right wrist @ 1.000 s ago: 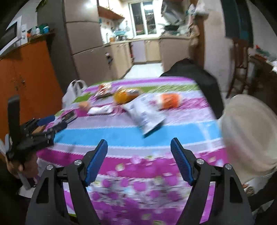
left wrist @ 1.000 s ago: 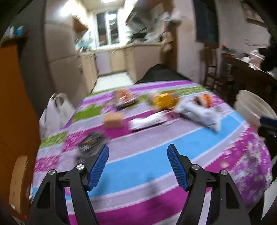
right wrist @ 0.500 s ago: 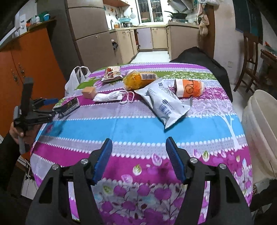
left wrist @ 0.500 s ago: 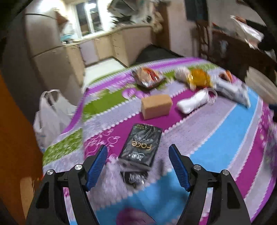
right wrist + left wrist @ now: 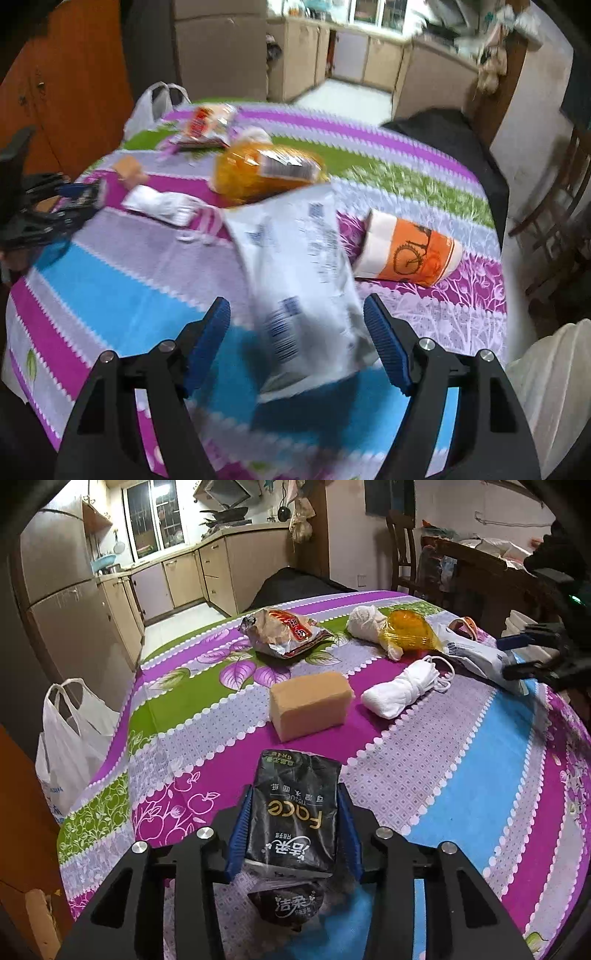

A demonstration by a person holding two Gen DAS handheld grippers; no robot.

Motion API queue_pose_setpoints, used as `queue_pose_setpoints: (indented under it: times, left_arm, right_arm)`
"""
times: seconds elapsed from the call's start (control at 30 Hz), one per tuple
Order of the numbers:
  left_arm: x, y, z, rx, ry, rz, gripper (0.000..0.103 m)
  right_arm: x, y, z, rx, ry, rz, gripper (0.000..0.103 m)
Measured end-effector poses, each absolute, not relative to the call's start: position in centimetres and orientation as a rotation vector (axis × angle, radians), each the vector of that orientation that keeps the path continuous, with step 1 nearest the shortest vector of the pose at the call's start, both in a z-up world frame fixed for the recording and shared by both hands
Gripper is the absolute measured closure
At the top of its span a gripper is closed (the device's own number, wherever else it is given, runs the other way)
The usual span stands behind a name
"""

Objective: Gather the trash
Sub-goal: 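Lift the tissue pack and white packet off the table with both tools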

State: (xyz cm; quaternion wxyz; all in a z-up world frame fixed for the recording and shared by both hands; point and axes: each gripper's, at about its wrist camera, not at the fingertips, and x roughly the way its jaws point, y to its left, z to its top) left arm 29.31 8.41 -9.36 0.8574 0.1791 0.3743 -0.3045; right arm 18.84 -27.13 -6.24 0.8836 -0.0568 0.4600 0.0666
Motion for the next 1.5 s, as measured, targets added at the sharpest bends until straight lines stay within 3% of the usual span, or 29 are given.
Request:
queue_pose_setpoints:
  times: [0.2,0.27,0.57,0.67,1.03,1.5]
  left_arm:
    - [29.5,8.5,-9.4,0.348,0.803,-0.631,0.058]
    - [29.8,8.8,-9.5,0.319,0.819,-0.632,0.057]
    - [27.6,8.2,-9.0,0.325,0.798,-0.541,0.065]
    - [25.7,7.2,-8.3,0.354,0.788,-0.457,0.067]
    - [19.5,1.7,-5.5,0.393,0.715,-0.232,0.067]
    - [15.9,-2.7,-3.3,0.447,0.64,-0.239,0.067]
  right_arm:
    - [20.0,-27.8,-7.4,-0.048,1.015,0.139,0.032]
    - [19.7,-27.1,-7.6,-0.071,1.004,0.134,0.043]
    - [15.7,-24.9,-7.3,-0.055,0.942,0.104,0.063]
    - [14.0,-24.7,-7.1,-0.004,0.923,0.095,0.066]
    - [7.2,-22.8,-5.1,0.216,0.837,0.107,0.067]
    - [2.3,-23.1,-2.3,0.191,0.76,0.026,0.067]
